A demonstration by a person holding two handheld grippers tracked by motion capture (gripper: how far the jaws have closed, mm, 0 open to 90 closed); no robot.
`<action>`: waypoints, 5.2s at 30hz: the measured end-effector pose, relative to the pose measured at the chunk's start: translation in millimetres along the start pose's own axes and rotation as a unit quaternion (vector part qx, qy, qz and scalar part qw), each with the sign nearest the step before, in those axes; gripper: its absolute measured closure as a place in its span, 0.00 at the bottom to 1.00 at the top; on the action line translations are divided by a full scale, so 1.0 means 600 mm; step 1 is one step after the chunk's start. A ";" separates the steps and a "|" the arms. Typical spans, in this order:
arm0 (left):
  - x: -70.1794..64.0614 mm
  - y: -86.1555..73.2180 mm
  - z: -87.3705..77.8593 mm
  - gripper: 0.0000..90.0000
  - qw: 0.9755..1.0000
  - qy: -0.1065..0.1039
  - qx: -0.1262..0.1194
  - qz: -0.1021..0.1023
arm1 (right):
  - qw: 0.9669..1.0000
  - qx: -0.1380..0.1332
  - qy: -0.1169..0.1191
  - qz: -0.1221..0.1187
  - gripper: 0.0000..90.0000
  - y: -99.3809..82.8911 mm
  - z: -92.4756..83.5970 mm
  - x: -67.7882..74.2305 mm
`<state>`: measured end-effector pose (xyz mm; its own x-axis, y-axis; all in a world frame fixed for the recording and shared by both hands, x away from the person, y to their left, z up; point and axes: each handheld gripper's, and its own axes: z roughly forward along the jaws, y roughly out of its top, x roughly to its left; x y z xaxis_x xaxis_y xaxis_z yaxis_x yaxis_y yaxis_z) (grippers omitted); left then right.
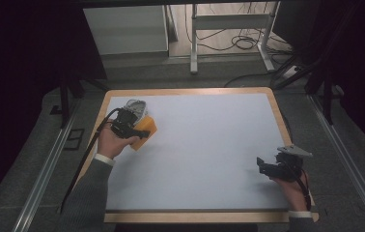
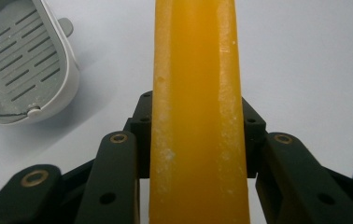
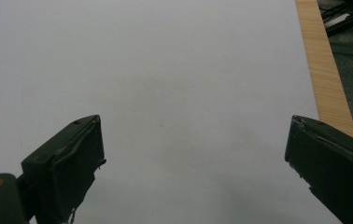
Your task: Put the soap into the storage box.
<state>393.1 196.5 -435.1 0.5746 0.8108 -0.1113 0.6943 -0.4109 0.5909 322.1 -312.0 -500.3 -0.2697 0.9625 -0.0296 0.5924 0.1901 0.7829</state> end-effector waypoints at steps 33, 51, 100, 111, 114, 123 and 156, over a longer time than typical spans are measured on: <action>0.044 0.033 0.004 0.68 0.999 0.014 -0.002 -0.033 | 1.000 0.000 0.000 0.003 0.05 0.000 0.000 -0.004; 0.075 0.059 0.008 0.68 0.998 0.022 -0.006 -0.052 | 1.000 0.002 -0.003 0.004 0.05 -0.002 0.001 -0.006; 0.190 0.097 0.071 0.68 0.985 0.055 -0.024 -0.164 | 1.000 0.005 -0.010 0.009 0.05 -0.005 0.003 -0.016; 0.198 0.083 0.092 0.68 0.981 0.066 -0.016 -0.182 | 1.000 0.009 -0.010 0.008 0.05 -0.007 0.006 -0.015; 0.201 0.081 0.095 0.67 0.980 0.062 -0.020 -0.186 | 1.000 0.009 -0.009 0.008 0.05 -0.007 0.006 -0.015; 0.192 0.083 0.075 0.39 0.981 0.069 -0.033 -0.178 | 1.000 0.008 -0.009 0.004 0.05 -0.006 0.005 -0.013; 0.045 -0.041 -0.014 0.24 0.995 -0.008 -0.096 -0.031 | 1.000 0.003 -0.007 0.000 0.05 -0.003 0.002 -0.002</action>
<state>387.8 232.2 -446.1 0.5412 0.8248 -0.1640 0.6341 -0.2721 0.7238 322.5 -313.4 -502.5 -0.2591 0.9650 -0.0394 0.5966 0.1920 0.7792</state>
